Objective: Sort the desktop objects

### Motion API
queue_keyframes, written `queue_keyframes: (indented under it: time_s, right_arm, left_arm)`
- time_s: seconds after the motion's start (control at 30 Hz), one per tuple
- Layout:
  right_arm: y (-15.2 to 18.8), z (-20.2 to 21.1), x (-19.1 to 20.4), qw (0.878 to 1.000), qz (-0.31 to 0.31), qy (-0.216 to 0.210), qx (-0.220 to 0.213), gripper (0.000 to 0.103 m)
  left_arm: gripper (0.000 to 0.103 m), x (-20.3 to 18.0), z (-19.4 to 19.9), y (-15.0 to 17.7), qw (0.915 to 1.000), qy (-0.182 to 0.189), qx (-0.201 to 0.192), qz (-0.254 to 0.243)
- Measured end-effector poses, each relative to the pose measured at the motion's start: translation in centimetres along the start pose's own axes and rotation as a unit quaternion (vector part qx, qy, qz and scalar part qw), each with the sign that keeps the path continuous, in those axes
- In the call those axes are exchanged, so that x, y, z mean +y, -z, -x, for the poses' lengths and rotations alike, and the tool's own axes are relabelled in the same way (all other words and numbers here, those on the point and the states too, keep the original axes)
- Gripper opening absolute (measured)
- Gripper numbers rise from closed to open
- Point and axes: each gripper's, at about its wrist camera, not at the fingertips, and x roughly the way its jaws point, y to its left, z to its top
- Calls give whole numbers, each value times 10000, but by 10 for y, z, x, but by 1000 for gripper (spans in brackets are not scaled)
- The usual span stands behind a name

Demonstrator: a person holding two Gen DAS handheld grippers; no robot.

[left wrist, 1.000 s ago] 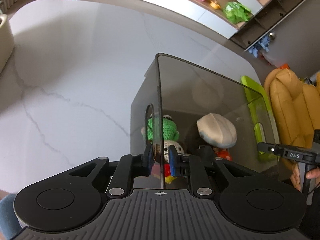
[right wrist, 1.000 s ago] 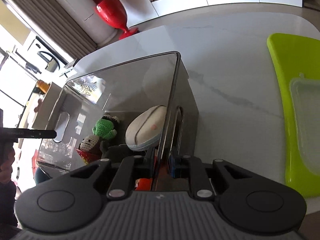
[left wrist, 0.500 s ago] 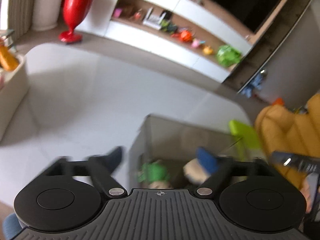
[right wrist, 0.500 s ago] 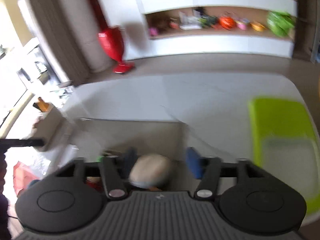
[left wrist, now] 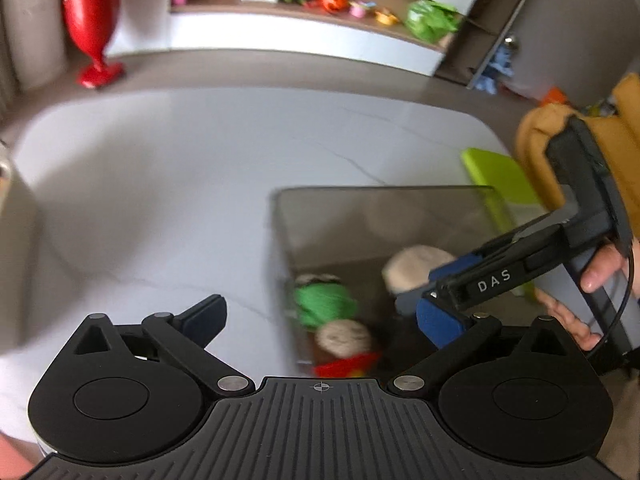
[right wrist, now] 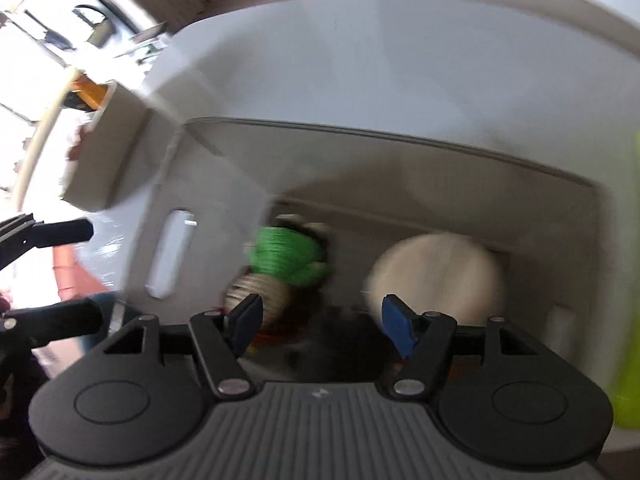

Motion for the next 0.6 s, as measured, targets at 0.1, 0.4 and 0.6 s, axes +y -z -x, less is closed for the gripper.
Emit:
queue_keyframes:
  time_s: [0.1, 0.4, 0.6]
  right_arm:
    - [-12, -32, 11, 9982, -21, -367, 464, 74]
    - [-22, -98, 32, 9961, 210, 138, 842, 52]
    - [-13, -82, 28, 9909, -318, -442, 1233, 31]
  left_arm:
    - [103, 12, 0, 7, 9995, -278, 81, -89]
    - [103, 47, -4, 26, 9985, 116, 258, 465]
    - [103, 51, -10, 23, 9973, 362, 258, 581]
